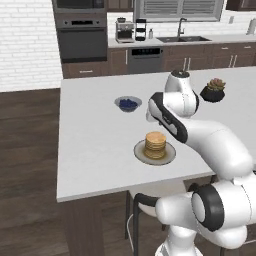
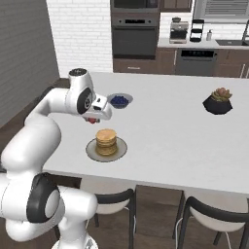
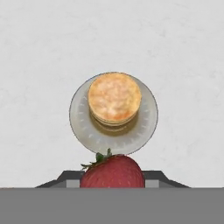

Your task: Take the strawberry from the fridge and place it on top of the pancake, located on the dining counter.

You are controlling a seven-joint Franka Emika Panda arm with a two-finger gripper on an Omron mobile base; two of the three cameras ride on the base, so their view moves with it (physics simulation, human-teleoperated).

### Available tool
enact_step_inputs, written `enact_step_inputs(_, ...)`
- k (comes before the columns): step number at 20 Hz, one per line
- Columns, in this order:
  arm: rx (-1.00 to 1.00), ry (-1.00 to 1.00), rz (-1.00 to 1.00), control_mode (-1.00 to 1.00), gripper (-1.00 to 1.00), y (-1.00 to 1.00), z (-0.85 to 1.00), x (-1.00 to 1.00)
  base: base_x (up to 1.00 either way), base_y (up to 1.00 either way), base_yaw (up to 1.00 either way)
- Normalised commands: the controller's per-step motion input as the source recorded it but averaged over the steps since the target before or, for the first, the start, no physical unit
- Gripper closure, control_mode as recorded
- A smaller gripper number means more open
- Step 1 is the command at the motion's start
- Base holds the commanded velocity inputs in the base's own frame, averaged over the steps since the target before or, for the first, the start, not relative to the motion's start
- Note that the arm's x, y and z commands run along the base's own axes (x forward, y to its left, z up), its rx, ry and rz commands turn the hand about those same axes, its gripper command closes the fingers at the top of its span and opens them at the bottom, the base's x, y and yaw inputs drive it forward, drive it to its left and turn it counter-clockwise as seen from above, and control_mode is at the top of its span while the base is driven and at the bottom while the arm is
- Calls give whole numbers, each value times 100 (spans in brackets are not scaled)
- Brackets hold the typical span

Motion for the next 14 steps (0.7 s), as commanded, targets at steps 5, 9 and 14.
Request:
enact_step_inputs(5,0,1,0,-100,100,0,-48,61,0,0,0)
enact_step_inputs(9,0,3,0,-100,100,-1,-46,49,0,0,0)
enact_step_inputs(14,0,0,0,-100,100,-2,-27,12,0,0,0)
